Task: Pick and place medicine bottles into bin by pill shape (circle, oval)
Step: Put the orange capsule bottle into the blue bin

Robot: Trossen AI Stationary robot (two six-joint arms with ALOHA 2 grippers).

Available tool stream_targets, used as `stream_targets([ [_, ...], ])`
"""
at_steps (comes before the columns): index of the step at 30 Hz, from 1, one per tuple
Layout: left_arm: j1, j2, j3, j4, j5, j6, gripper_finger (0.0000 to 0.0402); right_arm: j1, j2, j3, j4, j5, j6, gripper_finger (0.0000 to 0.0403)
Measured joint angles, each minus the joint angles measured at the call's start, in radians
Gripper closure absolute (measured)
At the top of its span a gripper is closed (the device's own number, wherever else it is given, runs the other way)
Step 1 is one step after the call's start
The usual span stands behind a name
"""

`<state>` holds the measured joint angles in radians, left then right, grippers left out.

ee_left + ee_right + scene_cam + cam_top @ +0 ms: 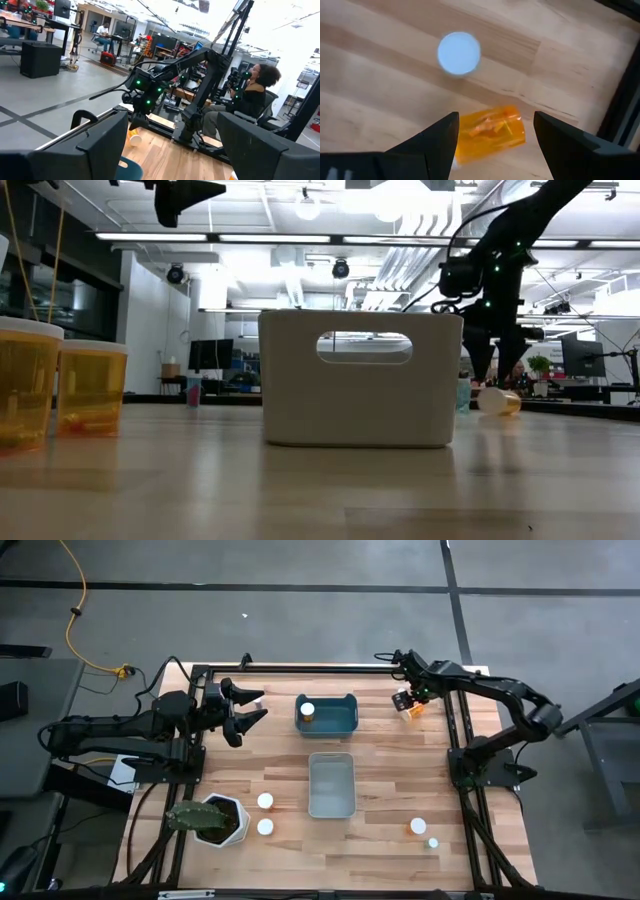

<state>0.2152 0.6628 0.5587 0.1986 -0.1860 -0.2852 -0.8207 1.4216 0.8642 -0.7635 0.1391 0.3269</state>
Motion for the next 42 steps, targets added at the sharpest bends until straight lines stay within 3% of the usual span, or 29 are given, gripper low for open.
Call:
stream_targets([
  [8,0.000,0.000,0.000,0.000,-0.003,0.000,0.0109,0.000,-0.082,0.000,-0.070,-0.139,-0.324,0.0152],
  [14,0.000,0.000,0.000,0.000,-0.005,-0.001,0.0109,0.020,-0.051,0.000,-0.160,-0.214,-0.600,0.0153],
  [24,0.000,0.000,0.000,0.000,-0.005,0.000,0.0109,0.134,-0.027,0.000,-0.102,-0.031,-1.065,0.0153],
  [28,0.000,0.000,0.000,0.000,-0.005,-0.003,0.0109,0.155,-0.027,0.000,-0.103,-0.016,-1.234,0.0153],
  [37,0.000,0.000,0.000,0.000,-0.004,-0.003,0.0109,0.165,0.043,0.000,-0.090,-0.014,-1.316,0.0154],
  [42,0.000,0.000,0.000,0.000,-0.004,-0.022,0.0109,0.180,0.094,0.000,-0.040,0.044,-1.318,0.0154],
])
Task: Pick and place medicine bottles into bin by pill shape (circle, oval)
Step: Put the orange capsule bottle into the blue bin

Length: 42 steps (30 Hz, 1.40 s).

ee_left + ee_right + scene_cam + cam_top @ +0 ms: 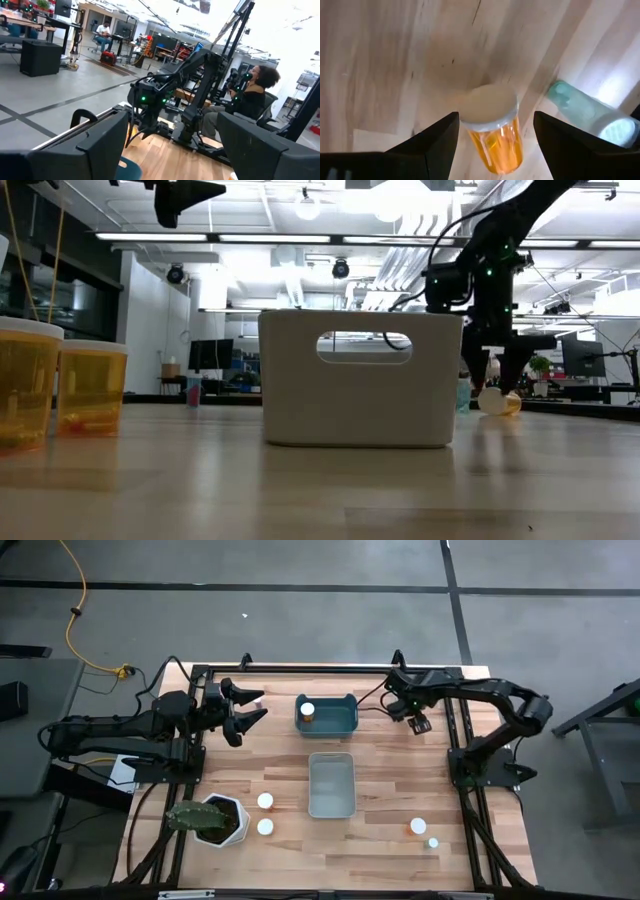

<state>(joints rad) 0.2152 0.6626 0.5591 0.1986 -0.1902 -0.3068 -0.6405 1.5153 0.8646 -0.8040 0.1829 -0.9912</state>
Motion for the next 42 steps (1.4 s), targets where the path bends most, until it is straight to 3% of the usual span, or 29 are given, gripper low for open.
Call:
stream_targets([
  [19,0.000,0.000,0.000,-0.023,0.000,-0.008,0.0109,0.002,0.091,0.000,0.024,0.006,-0.039,0.0154],
  [27,0.000,0.000,0.000,-0.023,0.000,-0.008,0.0109,0.002,0.091,0.000,0.026,0.018,-0.037,0.0192],
  [39,0.000,0.000,0.000,-0.023,0.000,-0.005,0.0109,0.002,0.060,0.011,-0.001,0.014,0.088,0.0208],
  [42,0.000,0.000,0.000,-0.023,0.000,-0.005,0.0109,0.002,0.022,0.057,-0.068,-0.039,0.172,0.0209],
])
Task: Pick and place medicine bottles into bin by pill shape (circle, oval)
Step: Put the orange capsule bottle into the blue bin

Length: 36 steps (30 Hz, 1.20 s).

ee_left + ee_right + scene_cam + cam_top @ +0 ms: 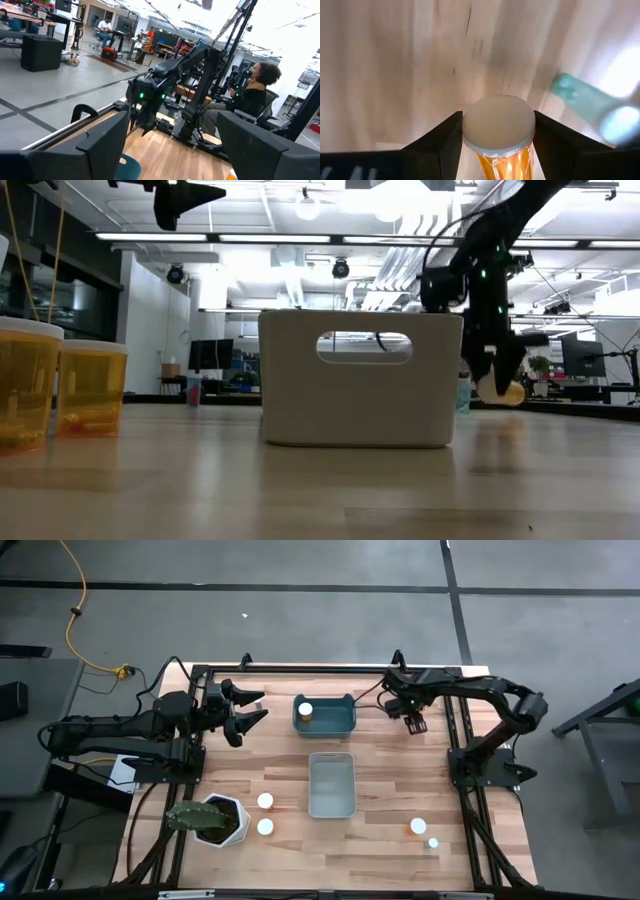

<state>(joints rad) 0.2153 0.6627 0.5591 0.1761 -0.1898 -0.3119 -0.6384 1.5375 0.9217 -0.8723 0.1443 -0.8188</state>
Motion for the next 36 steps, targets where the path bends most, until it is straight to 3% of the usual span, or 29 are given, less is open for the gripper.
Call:
stream_targets([
  [7,0.000,0.000,0.000,0.000,0.000,0.000,0.0109,0.000,-0.142,0.132,-0.046,-0.324,0.324,0.0210],
  [10,0.000,0.000,0.000,0.000,0.000,0.000,0.0109,0.016,-0.211,0.133,0.088,-0.473,0.521,0.0210],
  [13,0.000,0.000,0.000,0.000,0.000,0.001,0.0109,0.067,-0.270,0.090,0.329,-0.527,0.713,0.0210],
  [17,0.000,0.000,0.000,0.000,0.005,0.001,0.0109,0.157,-0.289,0.008,0.715,-0.464,0.904,0.0210],
  [24,0.000,0.000,0.000,0.000,0.005,0.001,0.0109,0.286,-0.150,-0.113,1.246,-0.193,1.068,0.0210],
  [36,0.000,0.000,0.000,0.000,0.005,0.001,0.0109,0.351,0.195,-0.109,1.440,-0.057,1.135,0.0210],
])
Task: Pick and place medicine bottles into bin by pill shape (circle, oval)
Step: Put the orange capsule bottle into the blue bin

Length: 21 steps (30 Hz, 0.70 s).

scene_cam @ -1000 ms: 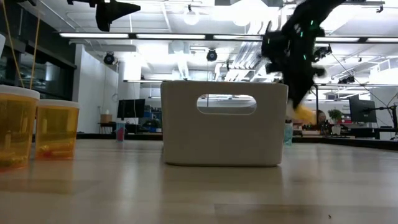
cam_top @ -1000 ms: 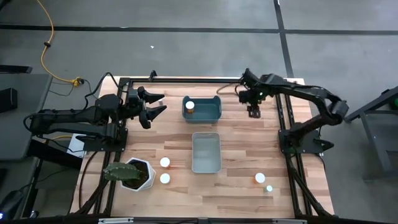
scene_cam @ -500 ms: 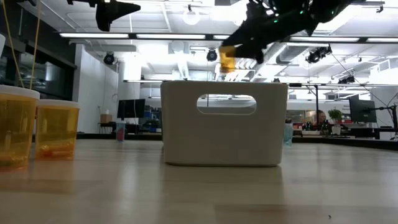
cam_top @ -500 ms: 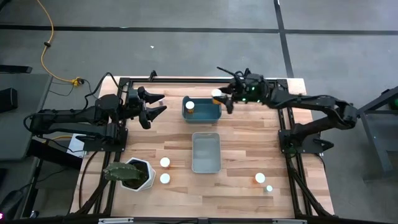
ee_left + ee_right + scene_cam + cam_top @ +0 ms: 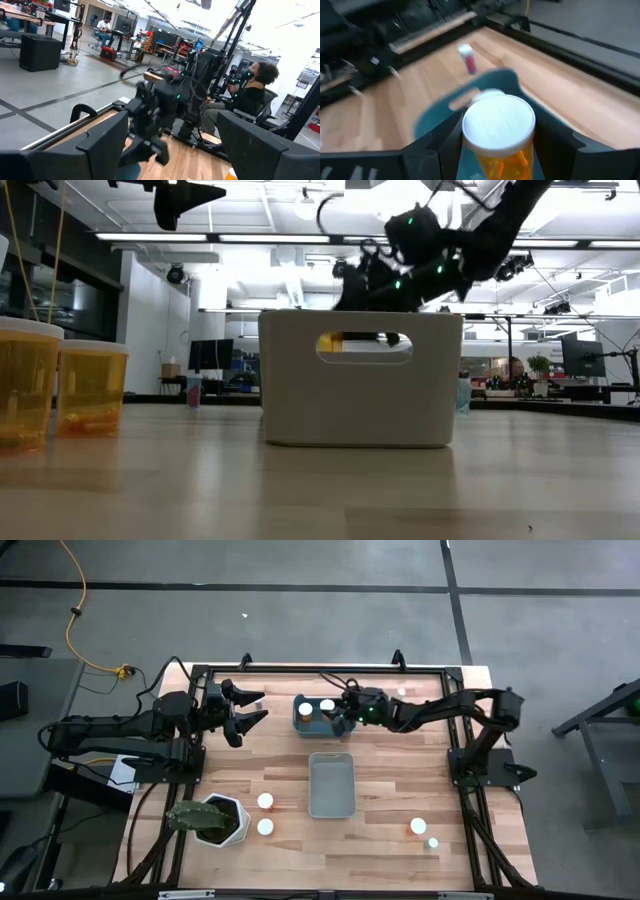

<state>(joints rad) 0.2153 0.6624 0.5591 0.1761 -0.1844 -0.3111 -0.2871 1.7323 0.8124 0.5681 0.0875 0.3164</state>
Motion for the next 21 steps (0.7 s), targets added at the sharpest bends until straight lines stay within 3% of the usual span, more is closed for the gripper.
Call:
stream_targets([
  [7,0.000,0.000,0.000,0.000,0.000,0.000,0.0109,0.000,0.078,0.000,0.022,0.023,0.024,0.0210],
  [21,0.000,0.000,0.000,0.000,-0.001,0.000,0.0109,-0.001,0.089,0.000,-0.007,0.024,-0.029,0.0201],
])
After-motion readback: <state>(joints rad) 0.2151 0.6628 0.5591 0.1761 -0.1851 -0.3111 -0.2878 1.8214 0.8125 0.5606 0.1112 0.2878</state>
